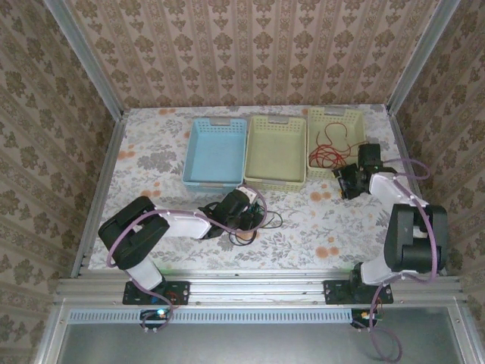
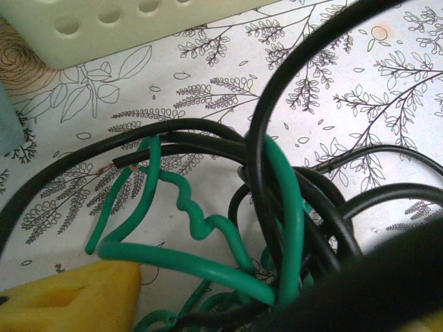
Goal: Untangle the cables
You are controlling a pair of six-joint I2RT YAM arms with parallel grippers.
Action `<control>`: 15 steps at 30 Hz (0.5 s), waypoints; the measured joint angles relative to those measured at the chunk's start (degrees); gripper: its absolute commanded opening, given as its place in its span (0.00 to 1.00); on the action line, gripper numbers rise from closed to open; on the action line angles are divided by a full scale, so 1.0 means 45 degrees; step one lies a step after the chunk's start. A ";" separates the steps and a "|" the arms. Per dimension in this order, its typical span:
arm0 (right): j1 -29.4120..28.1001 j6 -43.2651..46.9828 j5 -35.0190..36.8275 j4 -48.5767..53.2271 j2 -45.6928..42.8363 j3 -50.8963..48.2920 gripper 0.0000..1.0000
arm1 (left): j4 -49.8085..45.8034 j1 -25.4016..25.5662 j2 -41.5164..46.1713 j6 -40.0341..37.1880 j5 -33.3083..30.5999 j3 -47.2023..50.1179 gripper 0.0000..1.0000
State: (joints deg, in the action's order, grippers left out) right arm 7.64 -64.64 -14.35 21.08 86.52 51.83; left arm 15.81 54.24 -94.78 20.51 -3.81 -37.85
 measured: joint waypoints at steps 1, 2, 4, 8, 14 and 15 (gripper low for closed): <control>0.0000 0.0170 0.0039 0.0010 0.0010 0.0180 0.55 | -0.0005 0.0000 0.0000 0.0000 0.0000 0.0000 0.70; 0.0000 0.0359 0.0102 0.0029 -0.0097 0.0287 0.55 | 0.0000 0.0000 0.0005 0.0000 0.0000 0.0000 0.70; -0.0092 0.0748 0.0355 0.0180 -0.0554 0.0306 0.55 | 0.0000 0.0000 0.0005 0.0000 0.0000 0.0000 0.70; -0.0772 0.1938 0.1127 0.0510 -0.2550 0.0034 0.55 | 0.0102 -0.0131 0.0005 0.0005 0.0107 0.0010 0.70; -0.3419 0.4804 0.0899 0.0427 -0.4483 -0.0121 0.51 | 0.0495 -0.0597 0.0005 0.0005 0.1190 0.0078 0.70; -0.4007 0.5333 0.0724 0.0413 -0.4405 -0.0121 0.51 | 0.0588 -0.0680 -0.0005 -0.0010 0.1549 0.0063 0.70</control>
State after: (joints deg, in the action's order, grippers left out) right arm -10.39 -40.64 -11.09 22.94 66.70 51.29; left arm 18.46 51.18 -94.80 20.47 3.16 -37.56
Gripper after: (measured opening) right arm 0.513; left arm 0.697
